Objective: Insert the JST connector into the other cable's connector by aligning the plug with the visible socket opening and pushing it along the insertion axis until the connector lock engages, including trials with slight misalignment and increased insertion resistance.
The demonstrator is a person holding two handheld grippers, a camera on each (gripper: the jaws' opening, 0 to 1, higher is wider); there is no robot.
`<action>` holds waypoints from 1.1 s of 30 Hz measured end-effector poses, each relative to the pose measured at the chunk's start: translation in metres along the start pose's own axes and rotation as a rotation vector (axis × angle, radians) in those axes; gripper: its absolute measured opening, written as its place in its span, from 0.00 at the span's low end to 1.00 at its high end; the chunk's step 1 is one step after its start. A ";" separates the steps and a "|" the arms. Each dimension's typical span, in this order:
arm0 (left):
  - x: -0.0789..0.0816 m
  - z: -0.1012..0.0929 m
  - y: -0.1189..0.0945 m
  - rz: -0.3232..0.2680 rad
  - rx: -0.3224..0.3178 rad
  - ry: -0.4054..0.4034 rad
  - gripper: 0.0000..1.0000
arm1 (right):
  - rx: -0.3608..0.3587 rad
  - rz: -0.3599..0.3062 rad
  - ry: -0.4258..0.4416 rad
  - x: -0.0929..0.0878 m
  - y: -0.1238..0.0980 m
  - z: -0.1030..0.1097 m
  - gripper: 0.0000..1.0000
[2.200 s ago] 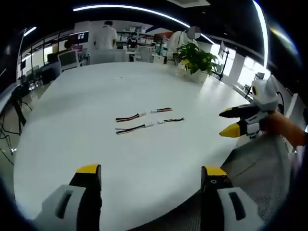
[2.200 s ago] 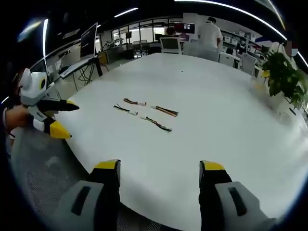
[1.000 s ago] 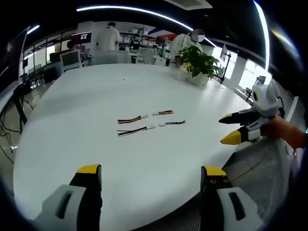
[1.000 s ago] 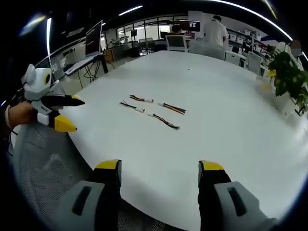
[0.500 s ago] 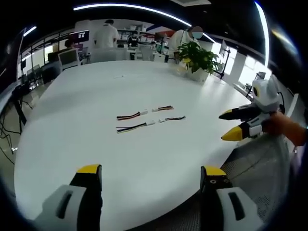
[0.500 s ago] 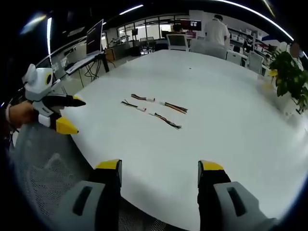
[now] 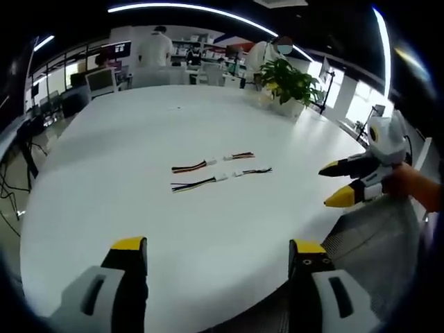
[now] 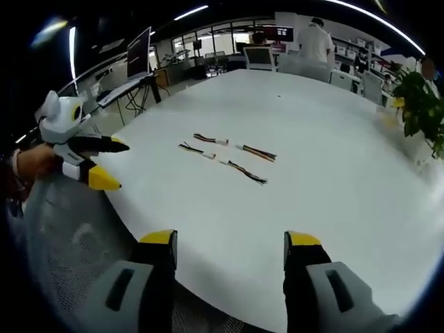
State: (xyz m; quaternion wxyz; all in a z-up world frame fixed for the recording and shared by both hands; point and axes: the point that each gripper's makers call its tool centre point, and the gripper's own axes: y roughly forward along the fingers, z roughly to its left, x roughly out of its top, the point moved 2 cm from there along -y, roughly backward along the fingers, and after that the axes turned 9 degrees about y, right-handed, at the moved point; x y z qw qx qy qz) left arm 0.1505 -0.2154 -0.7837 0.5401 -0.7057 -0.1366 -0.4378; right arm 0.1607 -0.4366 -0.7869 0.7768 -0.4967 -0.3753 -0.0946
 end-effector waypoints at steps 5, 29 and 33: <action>0.021 0.002 0.002 -0.042 -0.030 0.037 0.82 | 0.013 -0.007 -0.027 0.007 0.003 0.002 0.60; 0.104 0.027 0.016 -0.177 -0.101 0.242 0.73 | 0.071 -0.134 -0.108 0.090 0.002 -0.036 0.57; 0.108 0.030 0.021 -0.177 -0.137 0.180 0.67 | 0.071 -0.121 -0.169 0.097 0.007 -0.039 0.57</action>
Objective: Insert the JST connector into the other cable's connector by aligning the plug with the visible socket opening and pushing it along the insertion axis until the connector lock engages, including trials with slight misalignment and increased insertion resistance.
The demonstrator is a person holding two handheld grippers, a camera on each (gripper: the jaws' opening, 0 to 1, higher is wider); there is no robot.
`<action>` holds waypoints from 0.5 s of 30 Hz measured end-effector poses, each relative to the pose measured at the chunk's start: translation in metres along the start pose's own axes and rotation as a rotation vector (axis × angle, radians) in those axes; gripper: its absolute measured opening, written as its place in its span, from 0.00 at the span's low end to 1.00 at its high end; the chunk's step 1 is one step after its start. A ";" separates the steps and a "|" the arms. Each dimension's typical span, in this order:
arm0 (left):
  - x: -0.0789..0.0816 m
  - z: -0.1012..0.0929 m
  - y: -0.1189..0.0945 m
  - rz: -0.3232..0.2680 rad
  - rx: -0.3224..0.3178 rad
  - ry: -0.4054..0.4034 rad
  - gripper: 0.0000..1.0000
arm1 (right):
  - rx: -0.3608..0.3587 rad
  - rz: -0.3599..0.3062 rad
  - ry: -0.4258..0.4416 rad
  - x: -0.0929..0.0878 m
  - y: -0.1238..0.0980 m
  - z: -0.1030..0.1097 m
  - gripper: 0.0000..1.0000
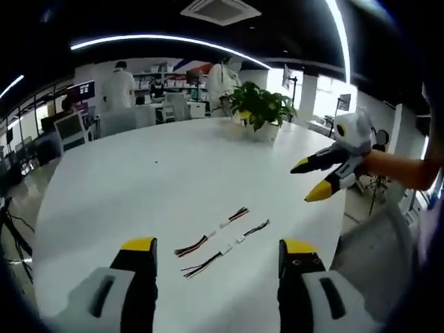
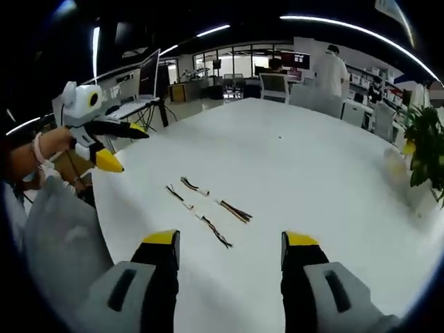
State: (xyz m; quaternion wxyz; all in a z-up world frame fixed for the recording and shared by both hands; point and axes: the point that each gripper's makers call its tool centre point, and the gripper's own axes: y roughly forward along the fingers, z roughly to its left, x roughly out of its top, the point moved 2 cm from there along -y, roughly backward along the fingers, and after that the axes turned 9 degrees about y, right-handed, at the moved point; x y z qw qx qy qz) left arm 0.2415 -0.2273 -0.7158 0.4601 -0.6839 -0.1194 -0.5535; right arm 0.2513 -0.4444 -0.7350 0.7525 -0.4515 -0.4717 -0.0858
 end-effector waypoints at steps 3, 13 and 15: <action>0.004 0.003 0.005 -0.018 -0.011 -0.003 0.67 | 0.026 -0.002 -0.036 0.007 0.003 0.001 0.56; 0.003 0.019 0.026 0.021 -0.063 0.124 0.65 | 0.110 -0.003 -0.097 0.014 0.032 -0.006 0.50; 0.004 0.018 0.031 0.014 -0.093 0.154 0.66 | 0.119 0.005 -0.105 0.014 0.038 -0.009 0.49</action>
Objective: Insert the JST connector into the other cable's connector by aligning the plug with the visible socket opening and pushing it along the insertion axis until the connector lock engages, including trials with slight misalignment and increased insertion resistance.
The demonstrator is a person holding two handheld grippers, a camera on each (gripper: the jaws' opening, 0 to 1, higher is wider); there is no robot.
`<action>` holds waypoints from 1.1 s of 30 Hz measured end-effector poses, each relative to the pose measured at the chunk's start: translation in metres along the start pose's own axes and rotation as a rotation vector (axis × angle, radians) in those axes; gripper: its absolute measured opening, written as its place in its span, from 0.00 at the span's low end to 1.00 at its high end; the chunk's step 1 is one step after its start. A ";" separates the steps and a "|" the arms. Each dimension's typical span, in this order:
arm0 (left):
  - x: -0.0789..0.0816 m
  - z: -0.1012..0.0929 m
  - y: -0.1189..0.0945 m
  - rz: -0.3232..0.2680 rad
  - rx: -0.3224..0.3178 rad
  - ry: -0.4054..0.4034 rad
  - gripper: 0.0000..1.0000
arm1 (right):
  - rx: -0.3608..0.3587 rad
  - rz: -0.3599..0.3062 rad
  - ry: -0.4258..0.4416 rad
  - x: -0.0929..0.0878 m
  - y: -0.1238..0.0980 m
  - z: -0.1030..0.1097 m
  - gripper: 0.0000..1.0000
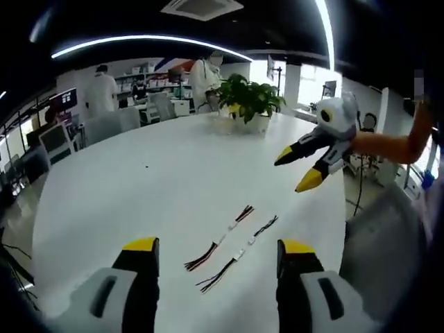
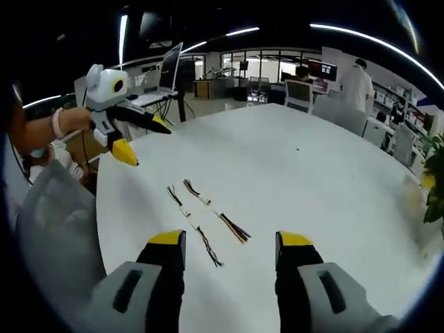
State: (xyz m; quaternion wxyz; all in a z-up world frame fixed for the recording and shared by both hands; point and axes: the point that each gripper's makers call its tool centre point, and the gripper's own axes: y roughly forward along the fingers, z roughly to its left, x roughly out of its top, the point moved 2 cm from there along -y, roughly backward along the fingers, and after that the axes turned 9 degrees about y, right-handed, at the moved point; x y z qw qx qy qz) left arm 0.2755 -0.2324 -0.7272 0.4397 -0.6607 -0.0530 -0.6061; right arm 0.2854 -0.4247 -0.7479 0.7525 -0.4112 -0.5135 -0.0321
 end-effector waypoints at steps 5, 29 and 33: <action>-0.005 0.000 0.015 0.014 -0.065 0.016 0.59 | 0.036 -0.005 -0.007 0.003 0.011 -0.003 0.47; -0.021 0.013 0.058 -0.098 -0.210 -0.031 0.35 | 0.265 -0.076 -0.152 0.006 0.068 -0.001 0.39; -0.027 0.012 0.069 -0.087 -0.218 -0.008 0.34 | 0.285 -0.074 -0.159 0.002 0.075 -0.002 0.37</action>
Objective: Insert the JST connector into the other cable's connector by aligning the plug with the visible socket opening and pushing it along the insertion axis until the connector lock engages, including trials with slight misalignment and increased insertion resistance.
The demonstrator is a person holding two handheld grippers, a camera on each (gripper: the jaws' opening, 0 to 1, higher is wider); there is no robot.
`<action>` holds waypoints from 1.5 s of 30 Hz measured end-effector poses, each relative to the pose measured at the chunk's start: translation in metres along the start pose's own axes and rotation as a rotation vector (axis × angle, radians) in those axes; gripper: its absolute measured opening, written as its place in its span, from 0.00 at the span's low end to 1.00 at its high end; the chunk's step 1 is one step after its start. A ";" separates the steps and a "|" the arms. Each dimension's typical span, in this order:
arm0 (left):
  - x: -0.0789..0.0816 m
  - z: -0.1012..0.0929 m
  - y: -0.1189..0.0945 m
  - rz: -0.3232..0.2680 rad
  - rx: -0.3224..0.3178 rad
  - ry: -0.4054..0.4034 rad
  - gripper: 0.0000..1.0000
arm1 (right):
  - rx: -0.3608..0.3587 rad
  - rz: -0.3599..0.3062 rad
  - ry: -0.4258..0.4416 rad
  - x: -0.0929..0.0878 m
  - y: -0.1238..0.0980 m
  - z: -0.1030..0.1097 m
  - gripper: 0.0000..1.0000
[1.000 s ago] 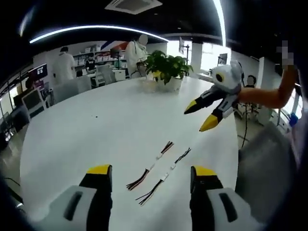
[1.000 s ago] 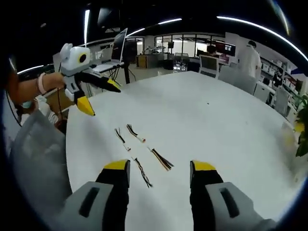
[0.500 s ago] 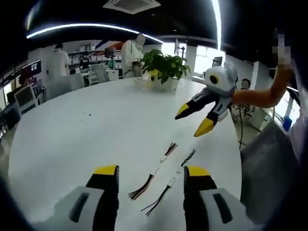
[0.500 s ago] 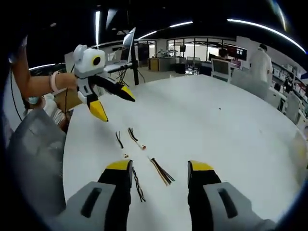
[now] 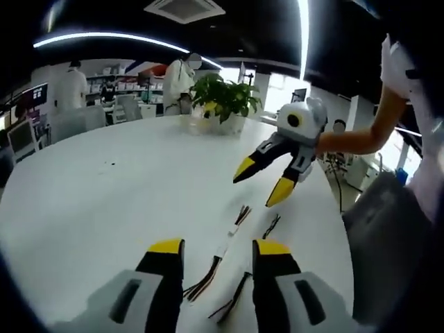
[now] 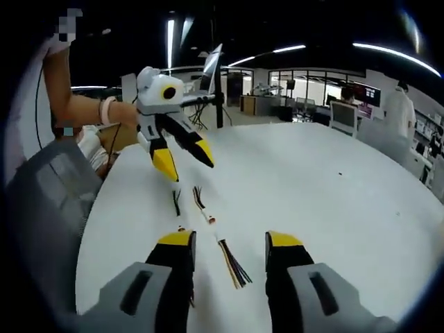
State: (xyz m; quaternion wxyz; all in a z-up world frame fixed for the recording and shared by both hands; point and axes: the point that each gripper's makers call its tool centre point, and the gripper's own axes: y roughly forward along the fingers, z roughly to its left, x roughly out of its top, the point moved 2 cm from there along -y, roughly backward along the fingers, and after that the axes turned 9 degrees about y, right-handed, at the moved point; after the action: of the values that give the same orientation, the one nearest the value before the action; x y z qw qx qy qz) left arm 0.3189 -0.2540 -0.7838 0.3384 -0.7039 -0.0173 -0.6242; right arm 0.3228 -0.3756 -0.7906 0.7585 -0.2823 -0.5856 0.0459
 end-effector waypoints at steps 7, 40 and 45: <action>-0.012 -0.003 0.017 0.002 -0.046 0.038 0.28 | 0.043 0.007 -0.001 -0.011 0.009 0.000 0.33; -0.034 -0.010 0.043 -0.025 -0.138 0.054 0.10 | 0.219 -0.017 -0.027 -0.030 0.040 0.004 0.13; -0.034 -0.012 0.043 -0.034 -0.149 0.076 0.10 | 0.224 -0.022 -0.036 -0.029 0.041 0.005 0.11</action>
State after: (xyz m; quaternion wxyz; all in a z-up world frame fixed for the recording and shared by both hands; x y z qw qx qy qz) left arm 0.3202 -0.2793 -0.8339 0.2749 -0.7025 0.0303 -0.6557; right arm 0.3203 -0.3511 -0.8343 0.7750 -0.1884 -0.5936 0.1076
